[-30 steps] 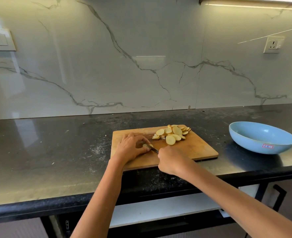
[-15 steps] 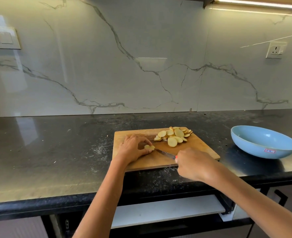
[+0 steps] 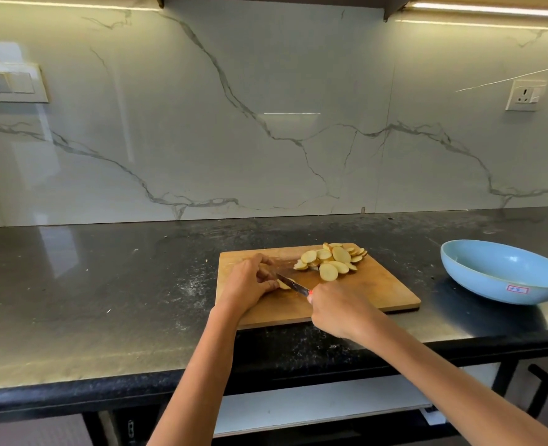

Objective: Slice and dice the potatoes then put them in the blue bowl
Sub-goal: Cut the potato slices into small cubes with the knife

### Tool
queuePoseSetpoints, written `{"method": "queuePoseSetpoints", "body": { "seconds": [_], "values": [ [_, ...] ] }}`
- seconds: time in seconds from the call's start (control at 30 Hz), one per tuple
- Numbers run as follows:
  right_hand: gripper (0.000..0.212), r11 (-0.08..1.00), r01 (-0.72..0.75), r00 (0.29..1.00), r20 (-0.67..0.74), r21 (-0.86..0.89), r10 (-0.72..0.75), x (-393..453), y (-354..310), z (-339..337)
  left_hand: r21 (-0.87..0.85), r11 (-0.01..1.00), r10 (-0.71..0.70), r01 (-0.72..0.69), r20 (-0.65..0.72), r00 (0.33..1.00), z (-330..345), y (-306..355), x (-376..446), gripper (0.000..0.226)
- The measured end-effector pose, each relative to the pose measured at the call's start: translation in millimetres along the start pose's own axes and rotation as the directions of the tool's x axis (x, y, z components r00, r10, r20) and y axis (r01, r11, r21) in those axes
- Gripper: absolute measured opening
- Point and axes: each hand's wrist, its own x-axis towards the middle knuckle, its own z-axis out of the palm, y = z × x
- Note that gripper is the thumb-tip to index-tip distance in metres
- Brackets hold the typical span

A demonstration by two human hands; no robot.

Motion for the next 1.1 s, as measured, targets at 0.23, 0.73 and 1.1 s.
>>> {"method": "queuePoseSetpoints", "body": {
  "seconds": [0.23, 0.73, 1.1],
  "values": [
    [0.021, 0.998, -0.023, 0.999, 0.030, 0.052, 0.021, 3.4, -2.0, 2.9, -0.001, 1.000, 0.008, -0.008, -0.012, 1.000, -0.2, 1.9, -3.0, 0.041],
    [0.022, 1.000, -0.018, 0.994, 0.110, 0.018, 0.016, 10.8, -15.0, 0.5, 0.092, 0.995, 0.049, -0.046, -0.028, 0.998, -1.7, 2.1, -5.3, 0.043],
    [0.007, 1.000, -0.005, 0.997, 0.082, 0.010, 0.004, 7.4, -14.0, 3.2, 0.278, 0.952, 0.103, -0.130, 0.112, 0.988, 1.3, -3.5, 1.5, 0.017]
  ]
}}
